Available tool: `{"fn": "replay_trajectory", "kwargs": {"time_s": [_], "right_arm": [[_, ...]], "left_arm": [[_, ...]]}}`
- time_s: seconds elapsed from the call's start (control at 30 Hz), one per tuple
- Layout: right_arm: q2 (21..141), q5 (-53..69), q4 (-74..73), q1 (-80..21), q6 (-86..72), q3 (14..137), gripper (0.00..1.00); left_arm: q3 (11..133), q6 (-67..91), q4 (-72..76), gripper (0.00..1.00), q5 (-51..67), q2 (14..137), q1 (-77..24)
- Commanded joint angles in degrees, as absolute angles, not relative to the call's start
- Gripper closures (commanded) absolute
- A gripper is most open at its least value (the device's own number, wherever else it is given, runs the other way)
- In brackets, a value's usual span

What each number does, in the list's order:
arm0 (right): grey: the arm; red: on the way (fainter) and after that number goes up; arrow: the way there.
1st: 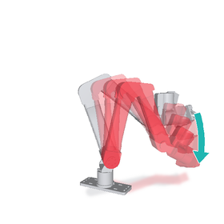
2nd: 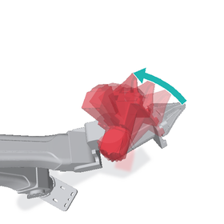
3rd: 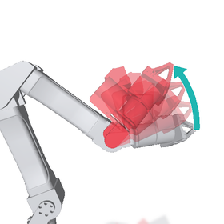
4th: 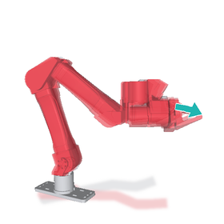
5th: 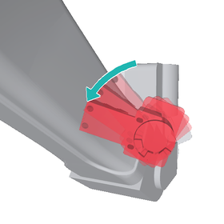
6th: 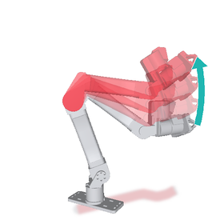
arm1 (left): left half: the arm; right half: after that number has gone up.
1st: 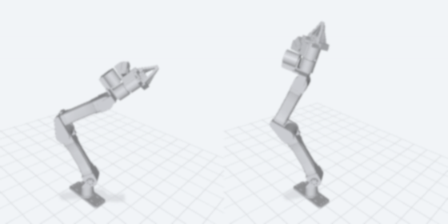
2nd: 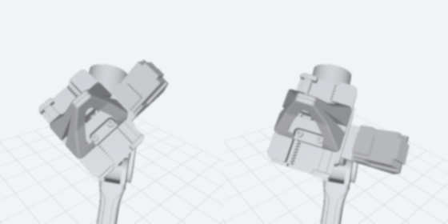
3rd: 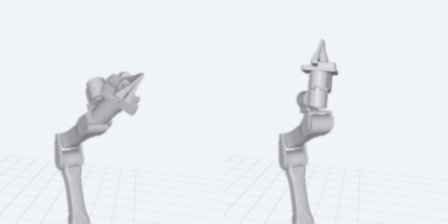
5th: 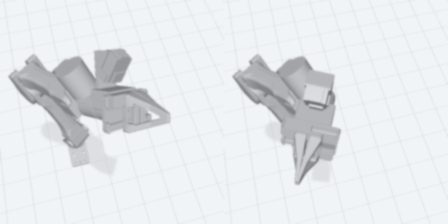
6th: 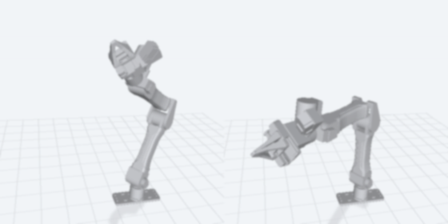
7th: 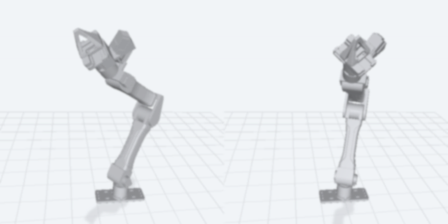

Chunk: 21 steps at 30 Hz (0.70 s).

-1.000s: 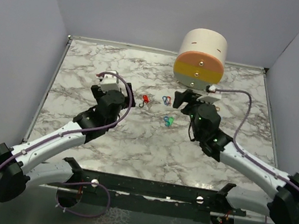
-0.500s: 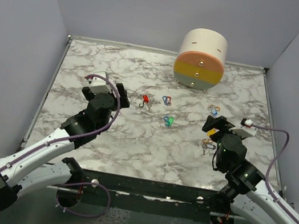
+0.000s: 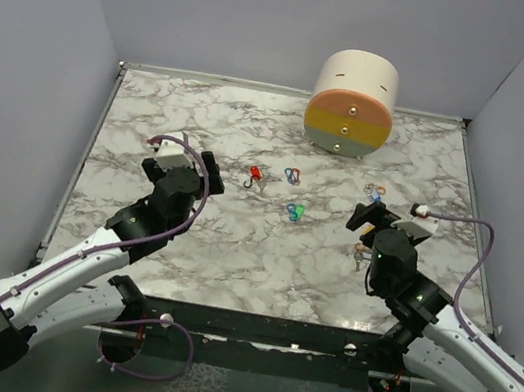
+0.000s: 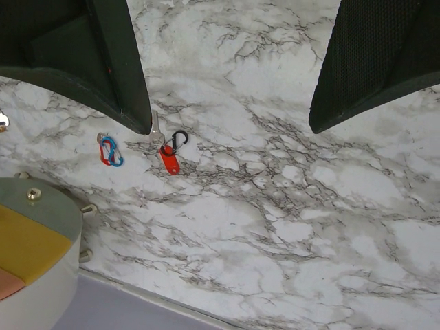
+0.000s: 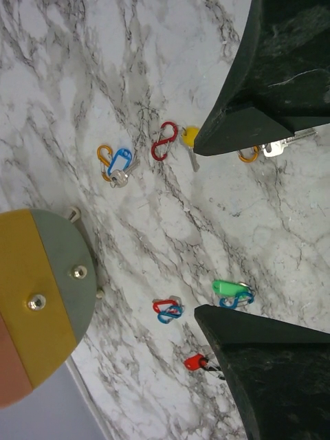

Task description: Put the keys on the keyring

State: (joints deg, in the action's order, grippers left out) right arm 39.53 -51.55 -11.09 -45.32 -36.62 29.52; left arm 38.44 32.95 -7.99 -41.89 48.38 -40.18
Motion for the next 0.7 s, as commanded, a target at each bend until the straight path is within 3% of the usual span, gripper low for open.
{"fn": "replay_trajectory", "kwargs": {"time_s": [0.0, 0.17, 0.43, 0.67], "right_arm": [[38.5, -59.2, -11.1, -45.4, -42.8, 28.0, 0.08], [38.4, -64.1, -10.5, -42.0, -39.0, 30.7, 0.07], [47.1, -41.9, -5.2, -15.1, -34.0, 34.2, 0.07], [51.7, -32.8, -1.6, -1.0, -32.7, 34.8, 0.05]], "left_arm": [[37.5, 33.5, -7.8, 0.01, -44.0, 46.8, -39.9], [37.0, 33.3, -7.0, 0.01, -43.8, 47.2, -39.9], [37.4, 33.2, -6.6, 0.01, -44.3, 49.7, -39.9], [37.3, 32.5, -6.1, 0.01, -45.4, 50.0, -39.9]]}}
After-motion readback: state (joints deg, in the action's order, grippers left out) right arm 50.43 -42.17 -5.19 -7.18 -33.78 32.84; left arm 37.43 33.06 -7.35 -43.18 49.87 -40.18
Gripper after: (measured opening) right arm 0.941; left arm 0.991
